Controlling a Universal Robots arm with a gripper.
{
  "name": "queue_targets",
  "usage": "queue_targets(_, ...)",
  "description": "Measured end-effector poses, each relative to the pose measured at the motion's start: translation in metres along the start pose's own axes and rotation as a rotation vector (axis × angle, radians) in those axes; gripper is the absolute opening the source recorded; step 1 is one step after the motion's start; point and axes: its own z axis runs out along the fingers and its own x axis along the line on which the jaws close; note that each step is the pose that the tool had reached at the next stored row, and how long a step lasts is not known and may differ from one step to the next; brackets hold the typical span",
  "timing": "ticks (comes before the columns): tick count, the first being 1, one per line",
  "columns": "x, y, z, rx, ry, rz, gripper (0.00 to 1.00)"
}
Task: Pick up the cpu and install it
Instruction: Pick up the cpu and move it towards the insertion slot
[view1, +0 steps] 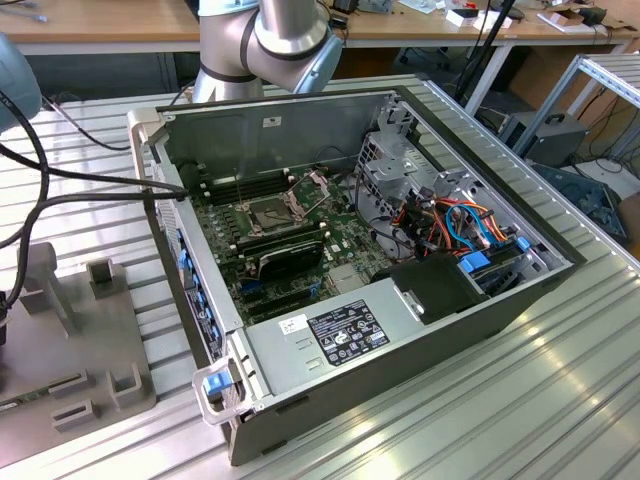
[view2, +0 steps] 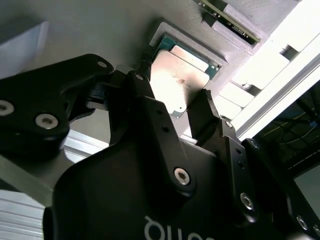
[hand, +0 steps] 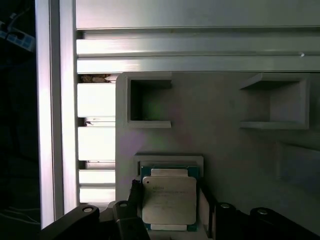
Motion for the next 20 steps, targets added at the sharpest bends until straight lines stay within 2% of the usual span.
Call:
queue_targets(4, 0.0003, 0.0001, -0.0116, 0.0001, -0.0001, 0.000, 0.54)
queue_targets(6, 0.0005, 0.0004, -0.0204, 0.0000, 0.0000, 0.000, 0.54)
queue_targets(7, 0.0007, 0.0005, -0.0275, 0.0001, 0.0001, 0.000, 0.54)
queue_targets(14, 0.0015, 0.0012, -0.0602, 0.0001, -0.0008, 0.000, 0.54)
queue_targets(16, 0.0019, 0.0015, -0.0756, 0.0001, -0.0013, 0.000, 0.54)
queue_targets(20, 0.0024, 0.0018, -0.0925, 0.0001, -0.0020, 0.000, 0.54)
